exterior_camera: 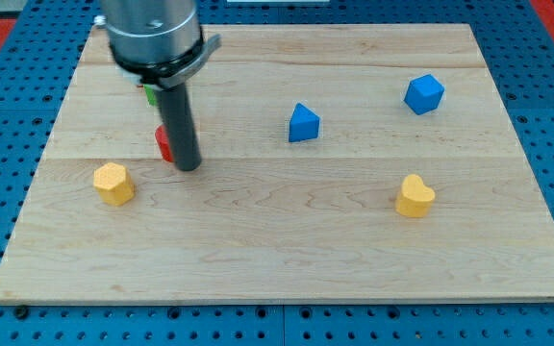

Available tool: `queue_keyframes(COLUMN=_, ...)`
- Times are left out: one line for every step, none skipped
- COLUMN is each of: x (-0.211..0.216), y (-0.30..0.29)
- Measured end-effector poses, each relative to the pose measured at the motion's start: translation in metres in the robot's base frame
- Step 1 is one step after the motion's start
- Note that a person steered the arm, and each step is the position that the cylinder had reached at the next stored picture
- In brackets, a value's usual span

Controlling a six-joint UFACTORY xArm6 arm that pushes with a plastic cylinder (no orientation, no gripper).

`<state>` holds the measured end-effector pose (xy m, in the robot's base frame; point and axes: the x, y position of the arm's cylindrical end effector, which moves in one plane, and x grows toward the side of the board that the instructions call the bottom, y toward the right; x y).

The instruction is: Put the red circle in between the green blocks

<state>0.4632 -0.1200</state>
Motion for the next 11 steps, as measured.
queue_keyframes(x=0.0, y=-0.048)
queue_keyframes(x=-0.018, y=-0.031)
queue_keyframes(x=-0.039, y=-0.02)
queue_keyframes(x=-0.057, y=-0.014)
queue_keyframes(x=-0.021, y=-0.009)
queue_keyframes(x=-0.022, y=0.019)
queue_keyframes(x=-0.058, y=0.021)
queue_keyframes(x=-0.103, y=0.016)
queue_keyframes(x=-0.119, y=0.021)
queue_keyframes(x=-0.12, y=0.031)
queue_keyframes(x=-0.126, y=0.06)
